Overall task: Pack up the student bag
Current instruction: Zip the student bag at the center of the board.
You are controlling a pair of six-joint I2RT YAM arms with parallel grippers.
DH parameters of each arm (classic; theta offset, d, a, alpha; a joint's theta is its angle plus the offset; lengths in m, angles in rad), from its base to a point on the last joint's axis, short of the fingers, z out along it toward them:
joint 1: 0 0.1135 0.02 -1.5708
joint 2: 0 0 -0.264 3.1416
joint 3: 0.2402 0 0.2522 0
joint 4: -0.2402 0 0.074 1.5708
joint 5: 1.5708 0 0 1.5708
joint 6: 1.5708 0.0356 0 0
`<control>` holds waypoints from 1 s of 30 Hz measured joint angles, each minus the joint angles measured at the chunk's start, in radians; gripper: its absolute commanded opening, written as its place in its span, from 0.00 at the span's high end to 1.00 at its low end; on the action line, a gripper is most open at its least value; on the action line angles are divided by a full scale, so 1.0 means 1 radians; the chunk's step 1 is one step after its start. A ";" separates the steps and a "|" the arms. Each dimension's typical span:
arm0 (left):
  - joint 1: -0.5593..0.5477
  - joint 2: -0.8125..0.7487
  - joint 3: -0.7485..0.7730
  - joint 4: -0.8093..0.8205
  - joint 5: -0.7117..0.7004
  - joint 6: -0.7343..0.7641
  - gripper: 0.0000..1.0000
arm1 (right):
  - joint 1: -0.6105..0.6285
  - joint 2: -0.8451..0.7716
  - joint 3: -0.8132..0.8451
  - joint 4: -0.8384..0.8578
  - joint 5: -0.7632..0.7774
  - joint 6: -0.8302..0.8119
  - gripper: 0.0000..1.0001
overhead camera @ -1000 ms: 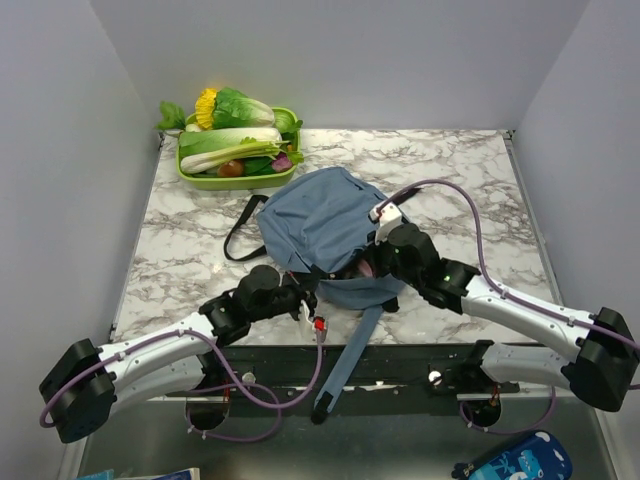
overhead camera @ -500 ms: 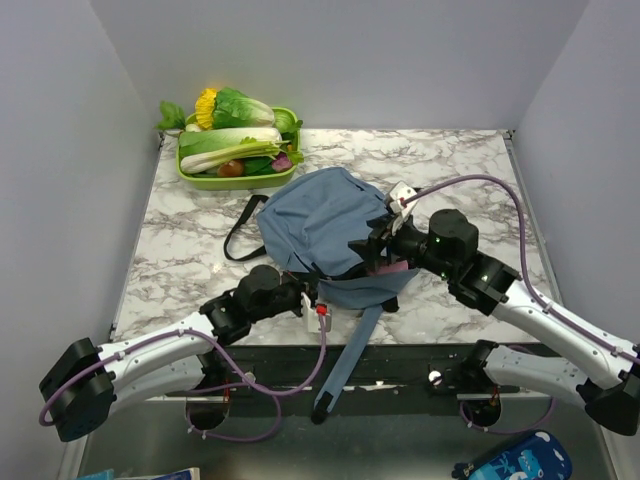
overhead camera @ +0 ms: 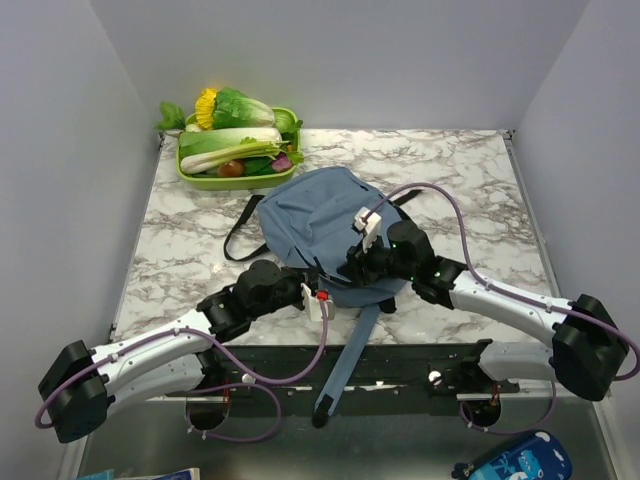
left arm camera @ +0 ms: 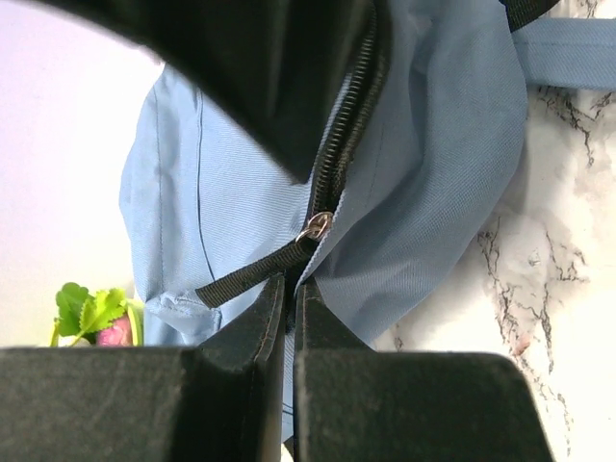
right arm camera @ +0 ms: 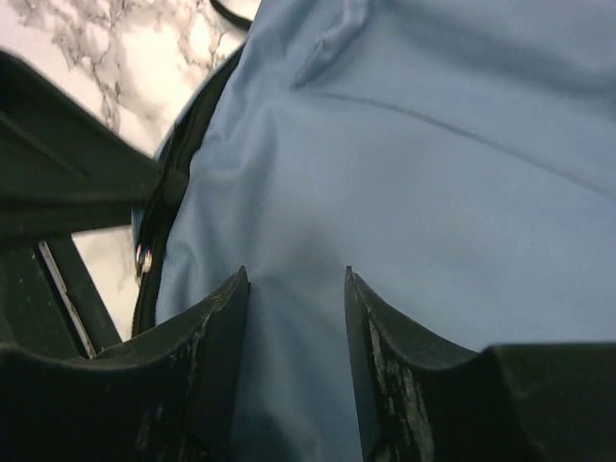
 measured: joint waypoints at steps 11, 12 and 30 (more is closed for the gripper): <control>0.008 0.000 0.138 -0.129 0.001 -0.190 1.00 | -0.052 -0.121 -0.084 0.095 -0.080 0.052 0.30; 0.010 0.000 0.146 -0.135 0.003 -0.200 1.00 | -0.064 -0.124 -0.080 0.104 -0.099 0.056 0.29; 0.014 -0.011 0.161 -0.202 0.053 -0.185 1.00 | -0.161 0.076 0.049 0.282 -0.578 0.160 0.29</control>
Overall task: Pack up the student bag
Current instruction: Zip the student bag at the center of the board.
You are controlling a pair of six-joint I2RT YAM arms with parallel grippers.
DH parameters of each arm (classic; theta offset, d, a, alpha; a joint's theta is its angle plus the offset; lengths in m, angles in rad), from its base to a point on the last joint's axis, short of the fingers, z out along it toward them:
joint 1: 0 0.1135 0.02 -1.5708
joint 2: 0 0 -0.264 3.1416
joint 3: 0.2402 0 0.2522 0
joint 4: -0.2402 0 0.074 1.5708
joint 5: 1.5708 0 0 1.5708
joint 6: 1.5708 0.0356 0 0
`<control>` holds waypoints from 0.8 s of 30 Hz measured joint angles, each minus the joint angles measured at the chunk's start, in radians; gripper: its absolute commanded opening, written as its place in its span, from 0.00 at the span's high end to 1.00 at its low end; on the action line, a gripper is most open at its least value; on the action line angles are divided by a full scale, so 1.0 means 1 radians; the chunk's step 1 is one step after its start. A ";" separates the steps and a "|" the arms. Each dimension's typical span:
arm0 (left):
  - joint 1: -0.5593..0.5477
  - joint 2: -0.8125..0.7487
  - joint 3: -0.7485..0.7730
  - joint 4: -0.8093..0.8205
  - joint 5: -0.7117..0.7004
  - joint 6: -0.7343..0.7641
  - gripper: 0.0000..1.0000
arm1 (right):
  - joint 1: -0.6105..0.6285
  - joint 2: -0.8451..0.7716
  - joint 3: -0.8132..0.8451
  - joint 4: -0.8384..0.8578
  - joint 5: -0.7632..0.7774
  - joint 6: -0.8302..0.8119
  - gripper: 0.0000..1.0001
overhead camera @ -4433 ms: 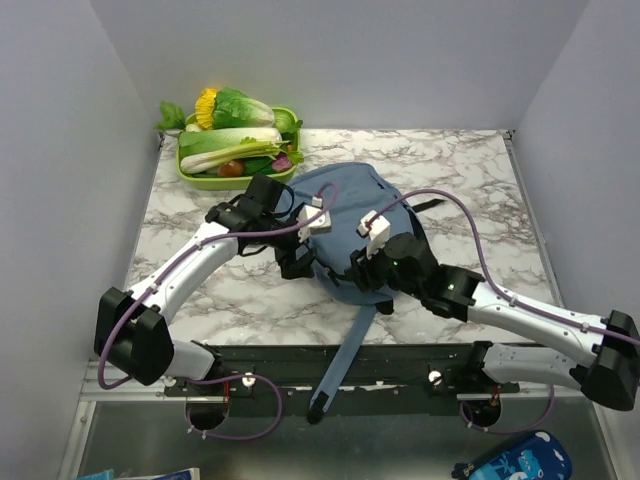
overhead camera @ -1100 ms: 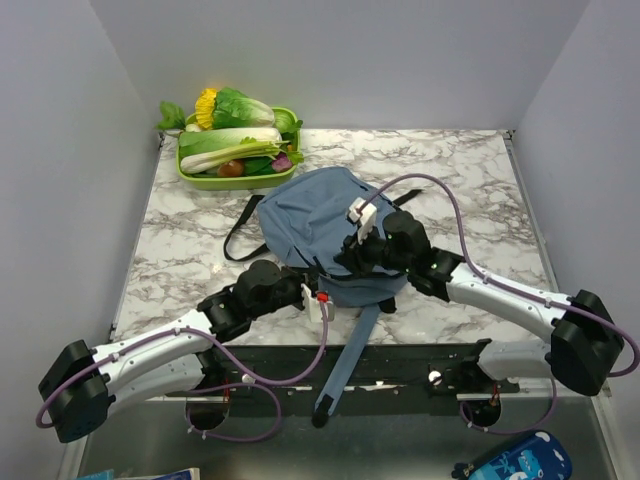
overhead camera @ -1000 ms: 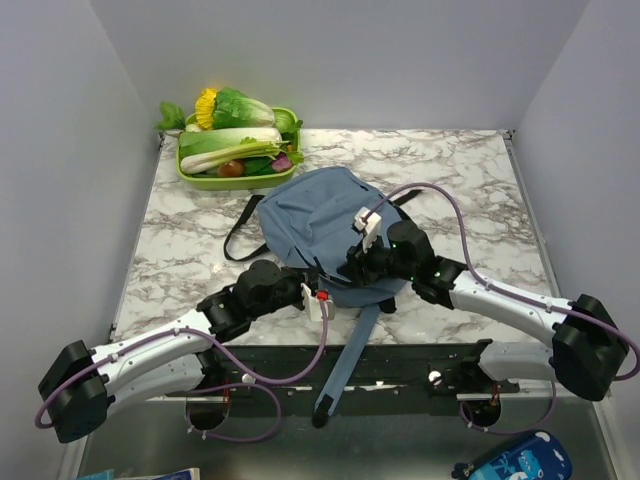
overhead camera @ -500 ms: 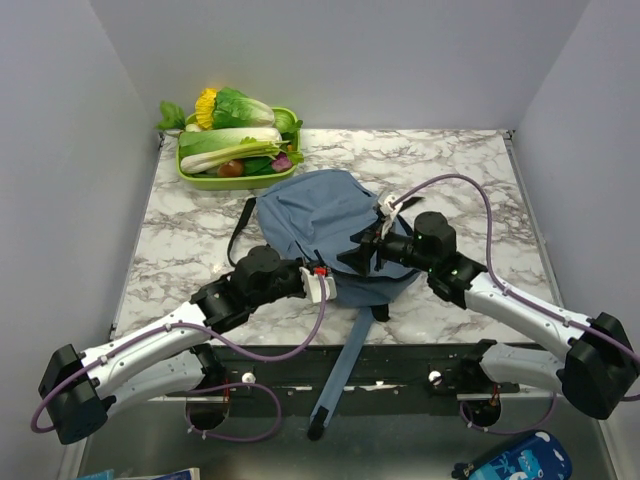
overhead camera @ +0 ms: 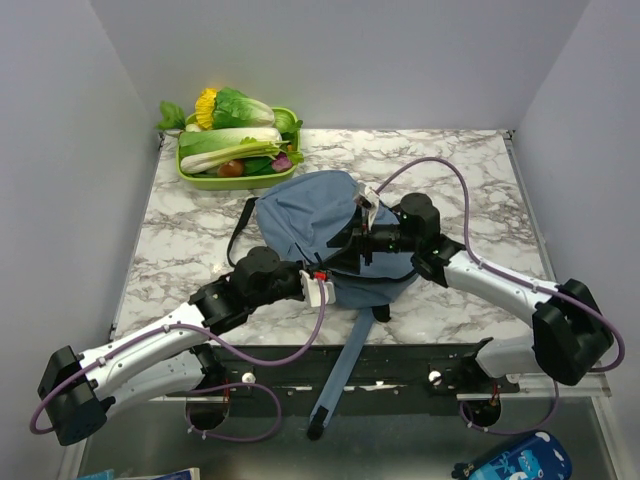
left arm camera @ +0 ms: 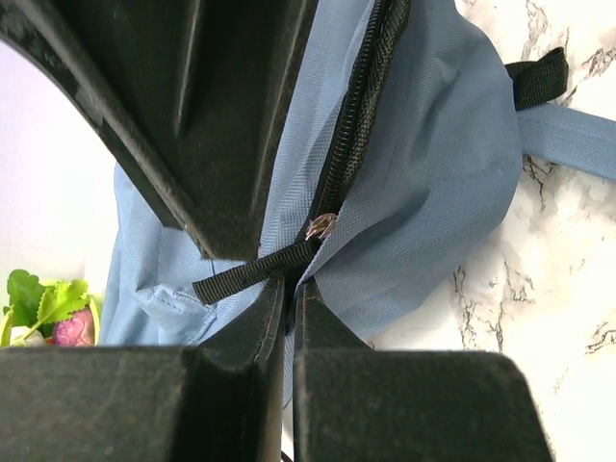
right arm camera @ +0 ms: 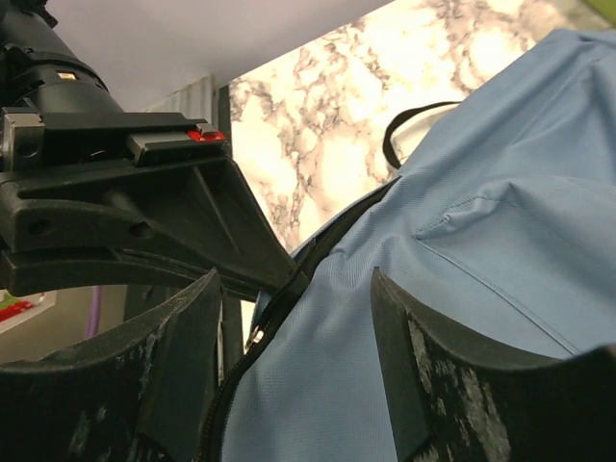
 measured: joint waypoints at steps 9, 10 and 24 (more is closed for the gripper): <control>0.000 0.000 -0.006 0.004 0.003 0.027 1.00 | 0.000 0.131 0.055 0.056 -0.131 0.077 0.43; 0.000 -0.001 -0.006 0.003 0.003 0.029 1.00 | 0.000 0.141 0.056 0.061 -0.141 0.086 0.45; 0.000 -0.002 -0.024 0.034 0.003 0.039 1.00 | 0.000 0.183 0.084 0.103 -0.201 0.162 0.99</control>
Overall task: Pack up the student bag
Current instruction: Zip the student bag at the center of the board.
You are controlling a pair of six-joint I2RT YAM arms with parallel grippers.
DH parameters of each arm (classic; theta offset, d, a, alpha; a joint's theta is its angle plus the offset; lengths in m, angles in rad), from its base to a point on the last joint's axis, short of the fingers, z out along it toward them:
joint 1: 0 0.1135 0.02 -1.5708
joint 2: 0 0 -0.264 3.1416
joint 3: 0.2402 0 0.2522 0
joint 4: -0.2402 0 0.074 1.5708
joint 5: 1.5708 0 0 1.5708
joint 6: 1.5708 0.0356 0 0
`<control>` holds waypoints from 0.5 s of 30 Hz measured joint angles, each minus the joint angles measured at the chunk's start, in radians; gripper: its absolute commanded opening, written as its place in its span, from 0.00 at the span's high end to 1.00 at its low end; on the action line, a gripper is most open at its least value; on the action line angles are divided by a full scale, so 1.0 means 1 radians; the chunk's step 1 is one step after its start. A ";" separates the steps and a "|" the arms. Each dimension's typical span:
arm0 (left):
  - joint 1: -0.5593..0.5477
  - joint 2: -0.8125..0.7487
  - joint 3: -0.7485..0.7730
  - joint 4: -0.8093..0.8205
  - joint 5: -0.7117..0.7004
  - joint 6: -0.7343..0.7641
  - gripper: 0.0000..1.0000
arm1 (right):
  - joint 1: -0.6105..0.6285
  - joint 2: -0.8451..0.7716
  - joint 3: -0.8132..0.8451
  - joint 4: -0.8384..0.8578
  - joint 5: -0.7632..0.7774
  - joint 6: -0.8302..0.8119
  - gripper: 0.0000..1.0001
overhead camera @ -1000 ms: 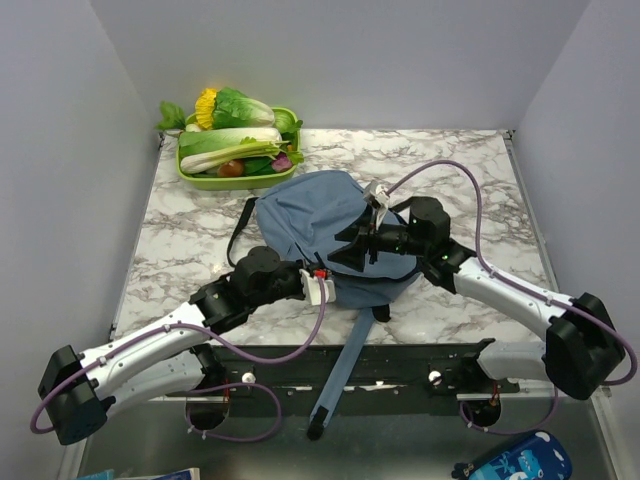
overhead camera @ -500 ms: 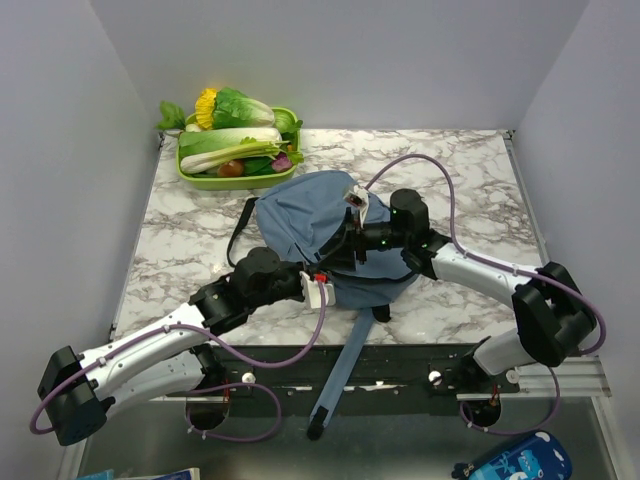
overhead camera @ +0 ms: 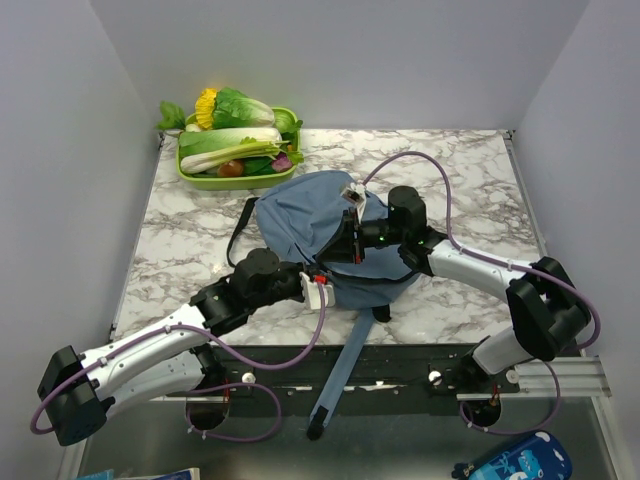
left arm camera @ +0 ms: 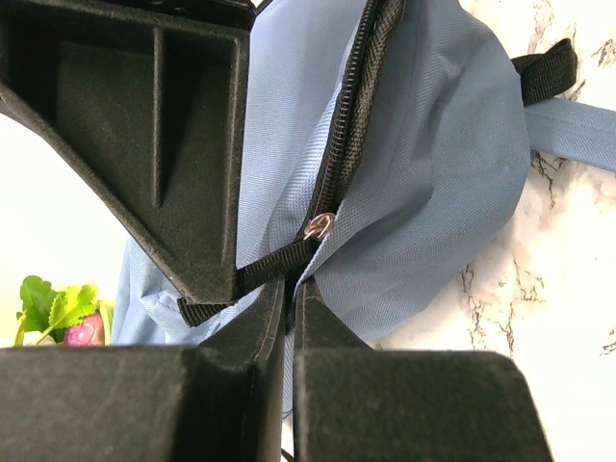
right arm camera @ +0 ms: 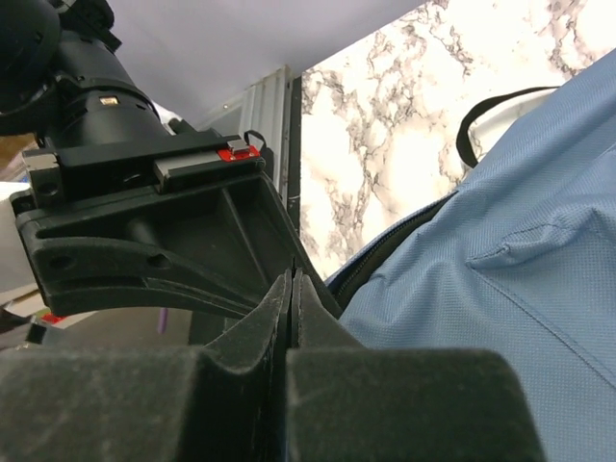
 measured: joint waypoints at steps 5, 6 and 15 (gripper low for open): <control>0.000 -0.003 -0.011 0.016 -0.001 0.000 1.00 | 0.000 -0.013 -0.010 0.014 0.005 0.021 1.00; 0.000 -0.004 -0.015 0.018 -0.001 0.000 1.00 | 0.000 -0.023 -0.021 0.019 0.009 0.024 1.00; 0.006 -0.014 -0.031 0.039 -0.023 -0.009 1.00 | 0.000 -0.291 -0.216 0.019 0.157 0.030 1.00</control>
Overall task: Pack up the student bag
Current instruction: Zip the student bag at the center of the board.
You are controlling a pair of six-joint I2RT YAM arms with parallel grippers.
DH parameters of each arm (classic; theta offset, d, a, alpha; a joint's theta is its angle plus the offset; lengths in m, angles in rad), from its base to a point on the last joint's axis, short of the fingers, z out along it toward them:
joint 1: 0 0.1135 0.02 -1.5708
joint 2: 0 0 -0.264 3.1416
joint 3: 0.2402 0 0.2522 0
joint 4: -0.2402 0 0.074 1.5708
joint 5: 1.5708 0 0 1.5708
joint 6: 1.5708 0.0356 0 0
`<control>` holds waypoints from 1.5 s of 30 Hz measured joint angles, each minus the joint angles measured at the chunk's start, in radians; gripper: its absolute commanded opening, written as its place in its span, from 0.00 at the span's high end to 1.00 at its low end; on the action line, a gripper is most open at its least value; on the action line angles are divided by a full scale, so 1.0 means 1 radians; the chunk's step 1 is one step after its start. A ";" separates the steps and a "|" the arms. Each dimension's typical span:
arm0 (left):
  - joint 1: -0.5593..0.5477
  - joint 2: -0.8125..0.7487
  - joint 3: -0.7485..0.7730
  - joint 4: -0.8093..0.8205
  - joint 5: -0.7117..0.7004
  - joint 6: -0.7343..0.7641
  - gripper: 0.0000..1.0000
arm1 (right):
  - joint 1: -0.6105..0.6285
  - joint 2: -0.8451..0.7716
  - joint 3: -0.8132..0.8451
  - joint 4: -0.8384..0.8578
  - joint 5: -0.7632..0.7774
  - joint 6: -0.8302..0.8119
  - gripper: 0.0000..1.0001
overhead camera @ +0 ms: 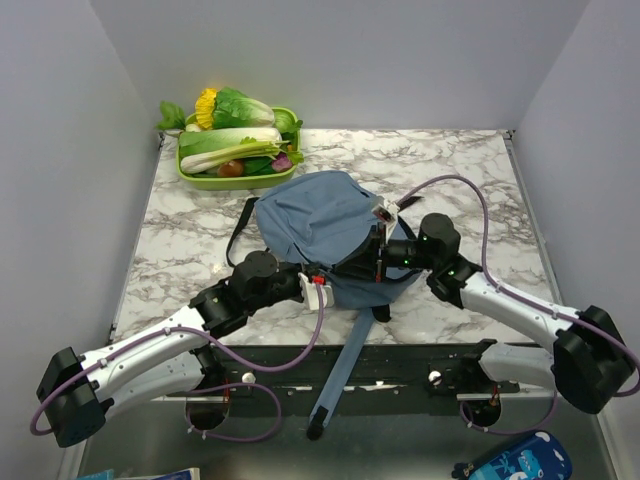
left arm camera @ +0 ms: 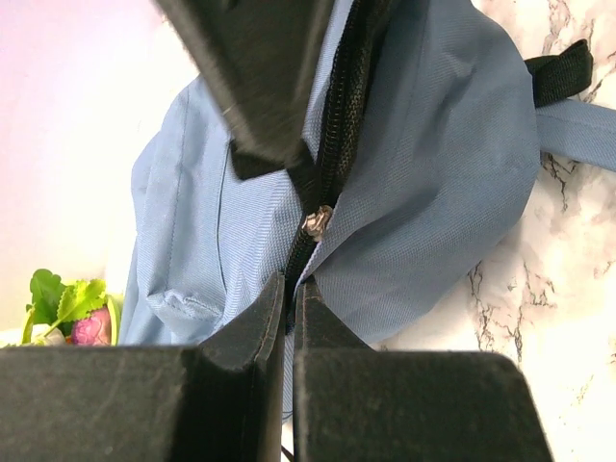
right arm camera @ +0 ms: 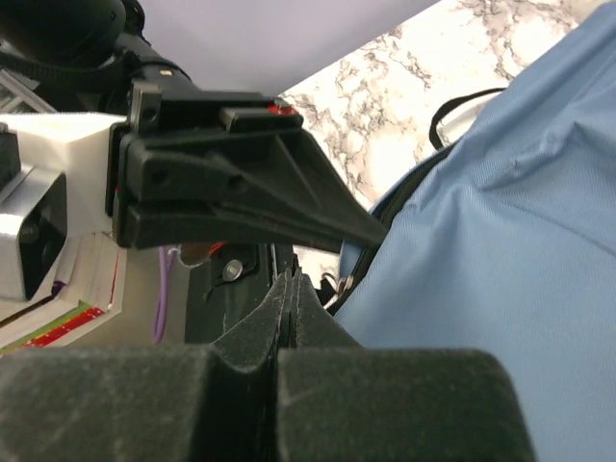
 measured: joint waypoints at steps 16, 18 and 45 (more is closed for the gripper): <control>0.024 0.002 0.000 0.006 -0.005 -0.001 0.90 | 0.000 -0.310 -0.089 -0.206 0.193 -0.066 1.00; 0.024 0.002 0.000 0.006 -0.004 0.001 0.91 | 0.000 -0.344 -0.089 -0.250 0.222 -0.079 0.99; 0.029 0.019 -0.002 0.021 0.009 0.000 0.96 | 0.251 -0.221 -0.191 -0.216 0.580 0.138 0.09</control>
